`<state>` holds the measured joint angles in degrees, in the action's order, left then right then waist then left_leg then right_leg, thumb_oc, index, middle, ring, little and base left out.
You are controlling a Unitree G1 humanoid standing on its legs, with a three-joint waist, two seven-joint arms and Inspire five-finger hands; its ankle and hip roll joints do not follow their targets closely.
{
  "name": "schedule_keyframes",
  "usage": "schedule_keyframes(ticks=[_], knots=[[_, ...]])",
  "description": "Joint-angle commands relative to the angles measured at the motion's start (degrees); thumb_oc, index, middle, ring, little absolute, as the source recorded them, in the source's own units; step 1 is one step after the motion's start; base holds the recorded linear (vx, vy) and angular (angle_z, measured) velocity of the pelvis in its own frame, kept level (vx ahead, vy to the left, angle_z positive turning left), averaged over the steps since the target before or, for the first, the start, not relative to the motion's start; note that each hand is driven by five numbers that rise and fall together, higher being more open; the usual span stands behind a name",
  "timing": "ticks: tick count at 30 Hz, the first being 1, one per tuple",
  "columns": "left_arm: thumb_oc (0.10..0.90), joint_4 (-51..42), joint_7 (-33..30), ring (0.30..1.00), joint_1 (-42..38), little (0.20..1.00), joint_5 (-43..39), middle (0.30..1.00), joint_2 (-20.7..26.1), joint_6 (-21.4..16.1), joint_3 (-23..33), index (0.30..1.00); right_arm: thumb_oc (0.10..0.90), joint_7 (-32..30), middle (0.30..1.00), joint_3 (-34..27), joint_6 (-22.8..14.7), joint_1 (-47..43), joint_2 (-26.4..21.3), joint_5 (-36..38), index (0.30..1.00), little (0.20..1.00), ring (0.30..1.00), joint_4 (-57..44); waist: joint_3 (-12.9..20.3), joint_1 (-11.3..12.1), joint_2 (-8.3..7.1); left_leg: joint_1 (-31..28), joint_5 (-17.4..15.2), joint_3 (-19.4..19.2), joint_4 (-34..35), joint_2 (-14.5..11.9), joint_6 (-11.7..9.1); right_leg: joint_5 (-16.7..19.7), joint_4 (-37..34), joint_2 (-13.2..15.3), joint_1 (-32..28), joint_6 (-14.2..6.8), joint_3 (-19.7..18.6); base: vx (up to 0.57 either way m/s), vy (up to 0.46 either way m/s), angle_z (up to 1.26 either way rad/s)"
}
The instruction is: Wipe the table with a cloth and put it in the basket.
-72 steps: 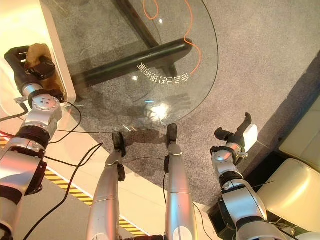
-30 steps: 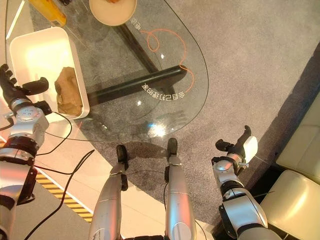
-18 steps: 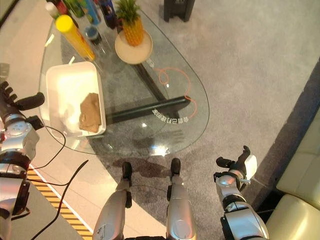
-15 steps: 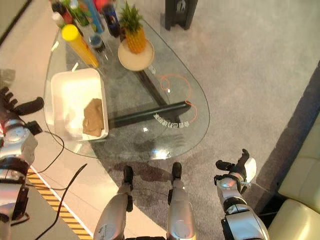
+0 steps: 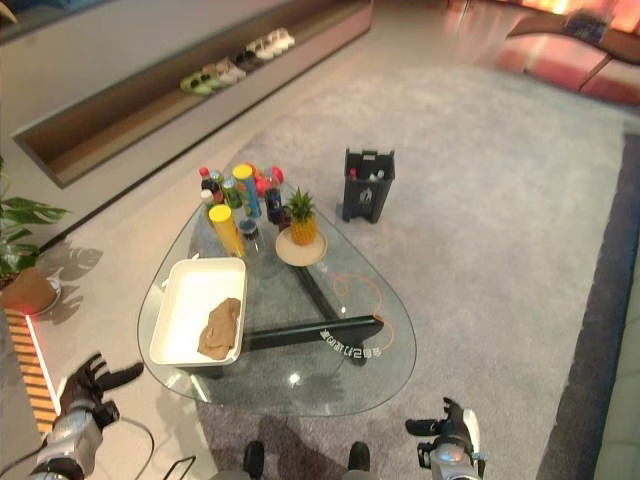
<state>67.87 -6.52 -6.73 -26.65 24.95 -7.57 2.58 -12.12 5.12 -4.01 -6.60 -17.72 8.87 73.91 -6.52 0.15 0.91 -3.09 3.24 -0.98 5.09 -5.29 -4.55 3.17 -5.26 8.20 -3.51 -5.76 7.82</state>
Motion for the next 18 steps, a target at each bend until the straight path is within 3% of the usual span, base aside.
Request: schedule_keyframes(ticks=[1,11,18], knots=[[0.800,3.6,1.9,0.900,-2.7,0.900,10.5,0.900,-0.1,-1.7,-2.9,0.900,0.800,7.3,0.900,0.3,3.6,-0.4,-1.6,-1.3,0.900,0.900,0.900,3.6,1.5,1.1,0.82,0.0,-1.7,0.4,-0.4,3.1,1.7,-3.1,4.3,-1.0,-0.7,0.7,1.7,0.08,0.012,0.03],[0.800,9.5,5.9,0.900,0.5,0.900,20.0,0.900,-5.6,3.9,-8.9,0.900,0.800,13.3,0.900,1.6,8.9,-1.2,-0.1,-6.1,0.900,0.900,0.900,8.8,3.0,1.4,0.65,-2.3,-2.3,-0.4,-0.2,2.5,1.7,-2.9,3.1,-1.0,-3.1,0.6,2.4,0.03,0.005,0.01],[0.800,10.2,7.4,0.900,1.0,0.900,22.9,0.900,-7.3,6.9,-11.7,0.900,0.800,14.3,0.900,3.3,9.3,-1.4,0.8,-8.4,0.900,0.900,0.900,9.1,3.1,1.3,0.26,-3.3,-2.7,-0.6,-0.2,2.2,1.9,-3.0,3.1,-1.1,-3.7,0.5,2.4,0.01,-0.003,0.00]])
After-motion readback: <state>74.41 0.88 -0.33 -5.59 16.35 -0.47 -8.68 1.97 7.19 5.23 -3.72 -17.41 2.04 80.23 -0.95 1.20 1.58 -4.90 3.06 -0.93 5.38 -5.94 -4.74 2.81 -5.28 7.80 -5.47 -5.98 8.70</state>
